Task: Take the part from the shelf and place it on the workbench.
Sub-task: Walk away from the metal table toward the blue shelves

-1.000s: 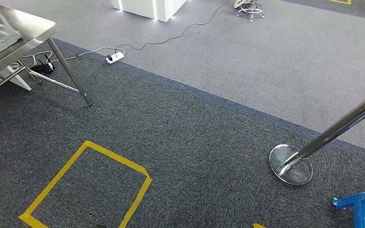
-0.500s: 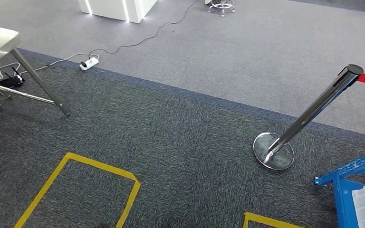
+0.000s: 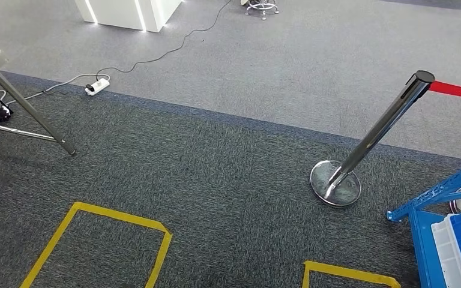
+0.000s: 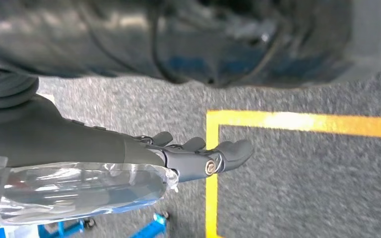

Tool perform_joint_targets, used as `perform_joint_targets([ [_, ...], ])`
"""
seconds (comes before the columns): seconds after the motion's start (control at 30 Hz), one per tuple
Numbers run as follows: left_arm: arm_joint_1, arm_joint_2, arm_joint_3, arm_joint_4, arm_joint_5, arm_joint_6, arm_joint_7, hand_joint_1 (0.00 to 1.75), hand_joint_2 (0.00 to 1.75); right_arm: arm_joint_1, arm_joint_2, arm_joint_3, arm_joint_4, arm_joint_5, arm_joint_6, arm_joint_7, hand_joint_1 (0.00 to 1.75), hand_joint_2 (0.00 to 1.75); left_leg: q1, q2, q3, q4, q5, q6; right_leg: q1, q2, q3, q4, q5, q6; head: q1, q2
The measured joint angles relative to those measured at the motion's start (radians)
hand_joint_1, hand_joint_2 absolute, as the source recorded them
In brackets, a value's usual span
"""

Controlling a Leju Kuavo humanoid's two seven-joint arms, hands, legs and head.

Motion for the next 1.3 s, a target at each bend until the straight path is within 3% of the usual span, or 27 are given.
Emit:
perform_joint_targets([
  [0.1, -0.001, 0.0, 0.0, 0.0, -0.001, 0.0, -0.001, 0.0, 0.0, 0.0, 0.0, 0.0, 0.0, 0.003, 0.001, 0.002, 0.0, 0.0, 0.003, 0.002, -0.009, 0.027, -0.025, -0.014, -0.003, 0.006, 0.006, -0.014, 0.007, -0.018, 0.0, 0.0],
  [0.2, -0.001, 0.0, 0.0, 0.0, -0.005, 0.0, -0.002, 0.0, 0.0, 0.0, 0.0, 0.0, 0.0, 0.002, 0.008, 0.006, 0.0, 0.0, 0.006, 0.0, -0.087, 0.199, -0.117, -0.022, -0.003, 0.015, 0.008, -0.02, 0.01, -0.03, 0.0, 0.0],
  [0.23, 0.0, 0.0, 0.0, 0.0, -0.007, 0.0, -0.002, 0.0, 0.0, 0.0, 0.0, 0.0, 0.0, 0.002, 0.009, 0.007, 0.0, 0.0, 0.006, 0.0, -0.112, 0.253, -0.135, -0.024, -0.002, 0.021, 0.008, -0.019, 0.01, -0.031, 0.0, 0.0],
  [0.27, 0.0, 0.0, 0.0, 0.0, -0.008, 0.0, -0.002, 0.0, 0.0, 0.001, 0.0, 0.0, 0.0, 0.001, 0.009, 0.009, 0.0, 0.0, 0.007, 0.0, -0.124, 0.275, -0.132, -0.024, -0.001, 0.029, 0.008, -0.018, 0.009, -0.032, 0.0, 0.0],
  [0.3, 0.001, 0.0, 0.001, 0.0, -0.009, 0.0, -0.002, 0.0, 0.0, 0.001, 0.0, 0.0, 0.0, 0.001, 0.01, 0.01, 0.0, 0.0, 0.007, -0.002, -0.117, 0.257, -0.109, -0.023, -0.001, 0.038, 0.009, -0.017, 0.009, -0.031, 0.0, 0.0],
  [0.33, 0.001, 0.0, 0.001, 0.0, -0.009, 0.0, -0.002, 0.0, 0.0, 0.001, 0.0, 0.0, 0.0, 0.001, 0.01, 0.011, 0.0, 0.0, 0.008, -0.007, -0.094, 0.205, -0.072, -0.021, -0.001, 0.049, 0.01, -0.015, 0.008, -0.031, 0.0, 0.0],
  [0.4, 0.001, 0.001, 0.001, 0.0, -0.009, 0.0, -0.002, 0.0, 0.0, -0.001, 0.0, 0.0, 0.0, 0.001, 0.01, 0.012, 0.0, 0.0, 0.01, -0.045, -0.037, 0.074, -0.011, -0.014, -0.002, 0.069, 0.007, -0.007, 0.006, -0.026, 0.0, 0.0],
  [0.47, 0.002, 0.001, 0.001, 0.0, -0.01, -0.001, -0.002, 0.0, 0.0, -0.002, 0.0, 0.0, 0.0, 0.0, 0.01, 0.012, 0.0, 0.0, 0.009, -0.075, -0.013, 0.015, 0.004, -0.009, -0.003, 0.087, -0.002, -0.001, 0.007, -0.015, 0.0, 0.0],
  [0.53, 0.0, 0.001, 0.001, 0.0, -0.01, -0.001, -0.002, 0.0, 0.0, 0.0, 0.0, 0.0, 0.0, 0.0, 0.01, 0.013, 0.0, 0.0, 0.007, -0.064, -0.01, 0.01, 0.005, -0.001, -0.004, 0.106, -0.009, -0.003, 0.012, -0.002, 0.0, 0.0],
  [0.57, 0.0, 0.001, 0.001, 0.0, -0.01, -0.001, -0.002, 0.0, 0.0, 0.002, 0.0, 0.0, 0.0, 0.0, 0.01, 0.013, 0.0, 0.0, 0.008, -0.053, -0.007, 0.004, 0.009, 0.006, -0.004, 0.1, -0.011, 0.001, 0.009, 0.003, 0.0, 0.0],
  [0.63, 0.0, 0.0, 0.001, 0.0, -0.009, -0.001, -0.002, 0.0, 0.0, 0.002, 0.0, 0.0, 0.0, 0.0, 0.01, 0.014, 0.0, 0.0, 0.01, -0.029, -0.003, -0.009, 0.016, 0.021, -0.003, 0.059, -0.036, 0.056, -0.026, 0.011, 0.001, 0.0],
  [0.7, 0.001, 0.0, 0.001, 0.0, -0.009, -0.001, -0.002, 0.0, 0.0, 0.001, 0.0, 0.0, 0.0, 0.0, 0.01, 0.014, 0.0, 0.0, 0.006, -0.003, -0.003, -0.011, 0.017, 0.028, -0.005, 0.016, -0.096, 0.181, -0.091, 0.018, 0.001, 0.0],
  [0.73, 0.002, 0.001, 0.001, 0.0, -0.009, -0.001, -0.002, 0.0, 0.0, 0.0, 0.0, 0.0, 0.0, 0.0, 0.01, 0.014, 0.0, 0.0, 0.005, 0.011, -0.003, -0.011, 0.016, 0.029, -0.006, 0.009, -0.125, 0.241, -0.113, 0.021, 0.0, 0.0],
  [0.77, 0.002, 0.001, 0.001, 0.0, -0.009, -0.001, -0.002, 0.0, 0.0, 0.001, 0.0, 0.0, 0.0, 0.0, 0.01, 0.014, 0.0, 0.0, 0.003, 0.024, -0.003, -0.011, 0.015, 0.029, -0.007, 0.006, -0.14, 0.272, -0.118, 0.023, 0.0, 0.0],
  [0.8, 0.001, 0.001, 0.001, 0.0, -0.009, -0.001, -0.002, 0.0, 0.0, 0.002, 0.0, 0.0, 0.0, 0.0, 0.01, 0.014, 0.0, 0.0, 0.003, 0.036, -0.002, -0.011, 0.014, 0.029, -0.007, 0.003, -0.133, 0.262, -0.102, 0.023, 0.001, 0.0],
  [0.83, 0.001, 0.001, 0.001, 0.0, -0.009, -0.001, -0.002, 0.0, 0.0, 0.002, 0.0, 0.0, 0.0, 0.0, 0.01, 0.015, 0.0, 0.0, 0.003, 0.046, 0.0, -0.01, 0.012, 0.027, -0.007, -0.003, -0.107, 0.214, -0.071, 0.022, 0.001, 0.0],
  [0.9, 0.0, 0.001, 0.001, 0.0, -0.009, -0.001, -0.002, 0.0, 0.0, 0.002, 0.0, 0.0, 0.0, 0.0, 0.01, 0.015, 0.0, 0.0, 0.0, 0.065, 0.005, -0.009, 0.007, 0.022, -0.002, -0.038, -0.029, 0.068, -0.011, 0.015, 0.001, 0.0],
  [0.97, 0.0, 0.001, 0.001, 0.0, -0.009, -0.001, -0.002, 0.0, 0.0, 0.0, 0.0, 0.0, 0.0, 0.0, 0.01, 0.014, 0.0, 0.0, -0.004, 0.08, 0.01, -0.008, 0.002, 0.013, 0.006, -0.059, 0.007, -0.005, 0.007, 0.003, 0.0, 0.0],
  [1.03, -0.003, 0.0, 0.001, 0.0, -0.01, -0.001, -0.002, 0.0, 0.0, 0.0, 0.0, 0.0, 0.0, 0.0, 0.01, 0.014, 0.0, 0.0, -0.005, 0.095, 0.014, -0.01, 0.0, 0.003, 0.01, -0.044, 0.005, -0.011, 0.008, -0.009, 0.0, 0.0],
  [1.07, -0.004, 0.0, 0.001, 0.0, -0.01, -0.001, -0.002, 0.0, 0.0, 0.001, 0.0, 0.0, 0.0, 0.0, 0.01, 0.014, 0.0, 0.0, -0.003, 0.091, 0.015, -0.006, -0.005, -0.003, 0.008, -0.035, 0.007, -0.015, 0.011, -0.015, 0.0, 0.0],
  [1.13, -0.005, 0.0, 0.002, 0.0, -0.01, -0.001, -0.002, 0.0, 0.0, 0.001, 0.0, 0.0, 0.0, 0.0, 0.01, 0.015, 0.0, 0.0, 0.001, 0.055, -0.002, 0.041, -0.04, -0.013, 0.002, -0.017, 0.011, -0.025, 0.017, -0.027, 0.0, 0.0],
  [1.17, -0.004, 0.0, 0.002, 0.0, -0.01, -0.001, -0.002, 0.0, 0.0, 0.0, 0.0, 0.0, 0.0, 0.0, 0.01, 0.015, 0.0, 0.0, 0.003, 0.03, -0.027, 0.096, -0.072, -0.015, 0.001, -0.008, 0.011, -0.027, 0.019, -0.031, 0.0, 0.0],
  [1.23, 0.0, 0.0, 0.002, 0.0, -0.01, -0.001, -0.002, 0.0, 0.0, -0.001, 0.0, 0.0, 0.0, 0.0, 0.011, 0.015, 0.0, 0.0, 0.004, 0.006, -0.091, 0.23, -0.131, -0.019, 0.002, 0.013, 0.01, -0.026, 0.019, -0.035, 0.0, 0.0],
  [1.27, 0.001, 0.0, 0.002, 0.0, -0.01, -0.001, -0.002, 0.0, 0.0, -0.001, 0.0, 0.0, 0.0, 0.0, 0.011, 0.015, 0.0, 0.0, 0.004, 0.002, -0.113, 0.271, -0.138, -0.02, 0.003, 0.026, 0.01, -0.025, 0.019, -0.035, 0.0, 0.0],
  [1.3, 0.002, 0.0, 0.002, 0.0, -0.01, -0.001, -0.002, 0.0, 0.0, -0.001, 0.0, 0.0, 0.0, 0.0, 0.011, 0.015, 0.0, 0.0, 0.005, 0.001, -0.118, 0.275, -0.124, -0.02, 0.003, 0.04, 0.01, -0.024, 0.019, -0.035, 0.0, 0.0],
])
